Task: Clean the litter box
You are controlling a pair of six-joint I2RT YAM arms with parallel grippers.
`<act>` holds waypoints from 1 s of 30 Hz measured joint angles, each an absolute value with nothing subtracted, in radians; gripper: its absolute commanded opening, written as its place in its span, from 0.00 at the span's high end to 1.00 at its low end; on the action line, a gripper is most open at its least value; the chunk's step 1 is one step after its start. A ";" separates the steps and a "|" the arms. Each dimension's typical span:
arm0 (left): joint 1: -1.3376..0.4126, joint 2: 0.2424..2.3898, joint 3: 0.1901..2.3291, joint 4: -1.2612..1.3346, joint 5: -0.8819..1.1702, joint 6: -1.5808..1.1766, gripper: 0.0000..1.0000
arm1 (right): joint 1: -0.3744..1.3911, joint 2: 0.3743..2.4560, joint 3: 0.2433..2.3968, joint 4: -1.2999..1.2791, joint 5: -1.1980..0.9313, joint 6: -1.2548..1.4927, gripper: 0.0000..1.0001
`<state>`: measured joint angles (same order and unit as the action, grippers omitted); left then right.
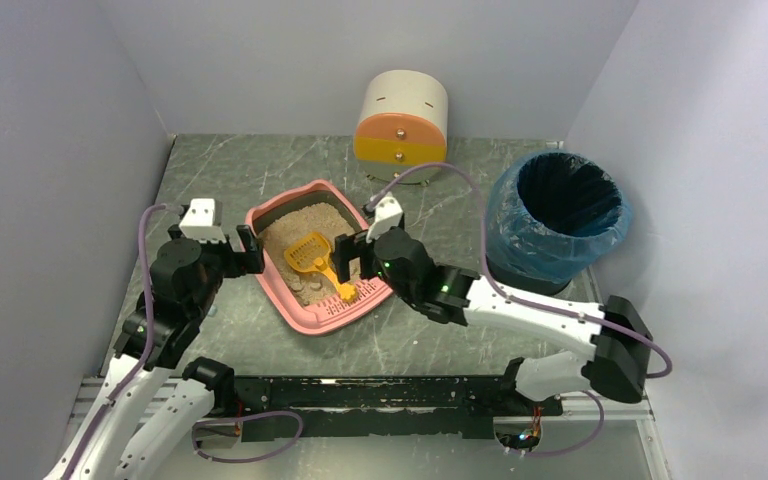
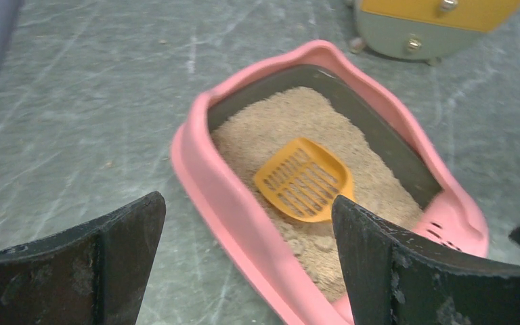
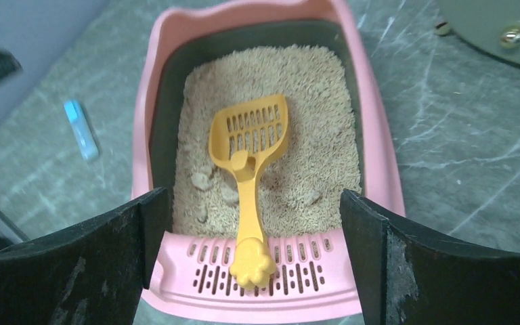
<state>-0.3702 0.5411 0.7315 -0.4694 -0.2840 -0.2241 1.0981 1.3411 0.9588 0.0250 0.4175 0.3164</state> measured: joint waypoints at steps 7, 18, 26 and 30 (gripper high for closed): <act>-0.370 0.583 0.780 -0.434 -0.017 -0.241 0.03 | 1.098 1.237 0.967 -0.094 0.581 0.453 0.00; -0.370 0.598 0.813 -0.387 0.223 -0.277 0.03 | 1.098 1.053 0.985 -0.192 0.674 0.469 0.00; -0.371 0.573 0.813 -0.387 0.234 -0.281 0.03 | 1.098 0.949 0.962 -0.163 0.686 0.471 0.00; -0.371 0.573 0.813 -0.388 0.235 -0.280 0.03 | 1.098 0.966 0.961 -0.170 0.690 0.480 0.00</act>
<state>-0.3706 0.5732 0.8135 -0.3878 0.2352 -0.2802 1.0981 0.9661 0.9607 -0.1699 0.6899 0.4805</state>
